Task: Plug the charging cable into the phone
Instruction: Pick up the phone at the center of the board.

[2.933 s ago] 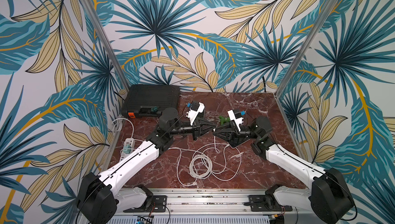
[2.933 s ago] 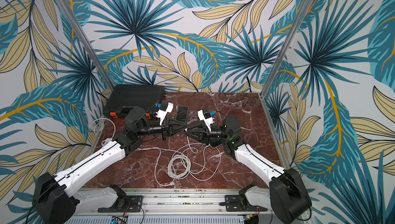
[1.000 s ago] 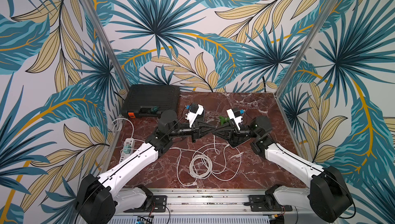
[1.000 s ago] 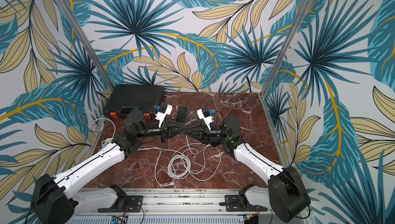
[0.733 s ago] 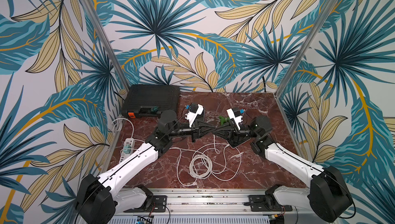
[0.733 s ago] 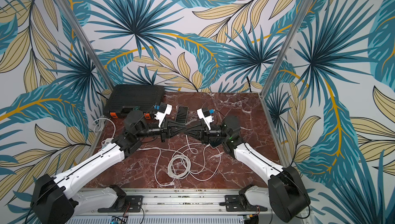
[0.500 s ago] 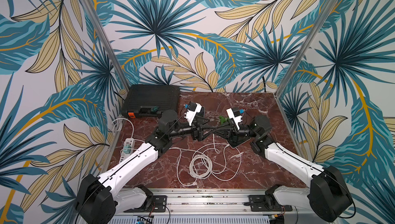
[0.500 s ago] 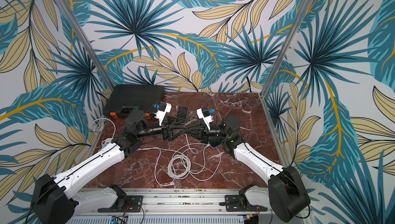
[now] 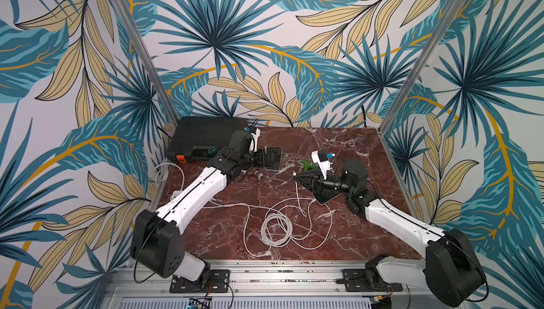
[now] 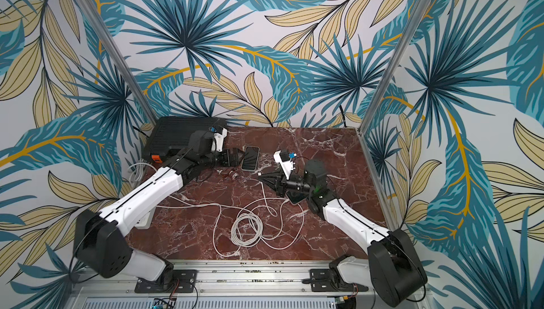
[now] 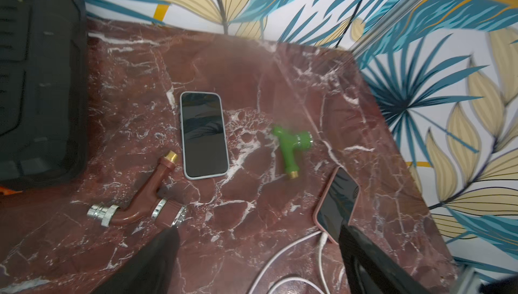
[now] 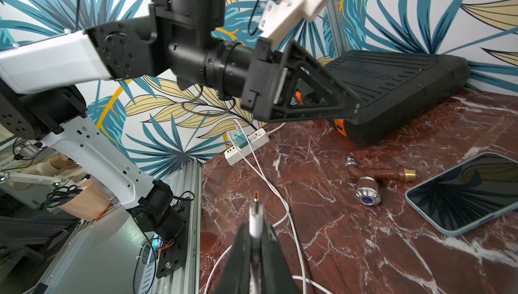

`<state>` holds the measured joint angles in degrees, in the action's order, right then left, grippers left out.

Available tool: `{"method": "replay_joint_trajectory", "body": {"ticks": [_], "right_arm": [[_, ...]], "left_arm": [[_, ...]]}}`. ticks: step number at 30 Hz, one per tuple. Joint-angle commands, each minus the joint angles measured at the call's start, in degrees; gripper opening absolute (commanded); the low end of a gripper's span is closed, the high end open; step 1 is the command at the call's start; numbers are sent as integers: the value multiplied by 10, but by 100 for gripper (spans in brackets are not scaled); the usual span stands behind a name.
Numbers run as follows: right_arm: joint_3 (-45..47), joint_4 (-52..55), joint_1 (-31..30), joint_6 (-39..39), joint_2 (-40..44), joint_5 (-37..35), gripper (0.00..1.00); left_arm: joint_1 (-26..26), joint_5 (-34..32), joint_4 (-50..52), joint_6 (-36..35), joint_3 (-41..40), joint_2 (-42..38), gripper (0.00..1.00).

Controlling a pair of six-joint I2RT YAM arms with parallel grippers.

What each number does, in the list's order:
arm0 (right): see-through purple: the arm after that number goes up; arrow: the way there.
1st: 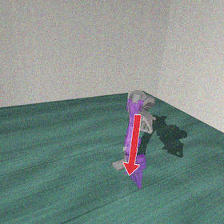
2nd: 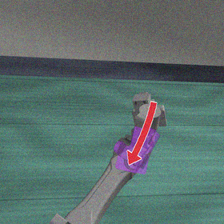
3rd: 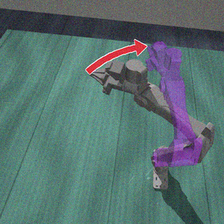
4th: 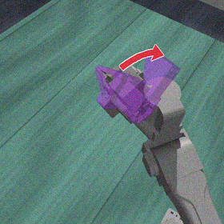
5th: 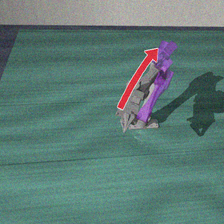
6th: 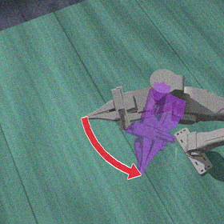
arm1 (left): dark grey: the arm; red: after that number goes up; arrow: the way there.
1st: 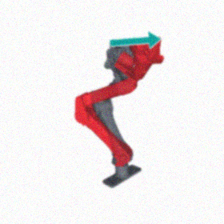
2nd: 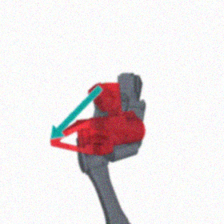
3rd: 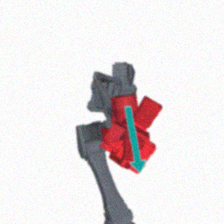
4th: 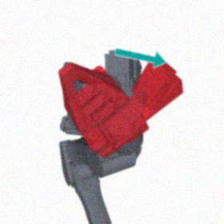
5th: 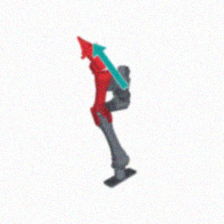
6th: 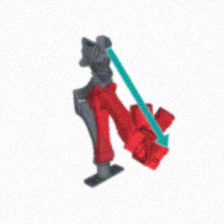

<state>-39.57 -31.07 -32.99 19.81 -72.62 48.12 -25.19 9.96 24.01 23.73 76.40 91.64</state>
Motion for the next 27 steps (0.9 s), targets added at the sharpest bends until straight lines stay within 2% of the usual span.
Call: {"method": "replay_joint_trajectory", "body": {"ticks": [1,4,11,21,27], "right_arm": [[17,12,1,-11,10,-14,0],[20,14,1,-11,9,-14,0],[22,24,2,-12,7,-11,0],[15,41,1,-19,0,-9,0],[1,59,1,-25,-9,-10,0]], "left_arm": [[-3,-9,121,-47,79,92,94],[-9,-30,170,-72,162,180,94],[-16,-94,236,-93,311,323,95],[-19,-120,260,-100,447,423,98],[-19,-104,257,-100,499,478,98]]}}
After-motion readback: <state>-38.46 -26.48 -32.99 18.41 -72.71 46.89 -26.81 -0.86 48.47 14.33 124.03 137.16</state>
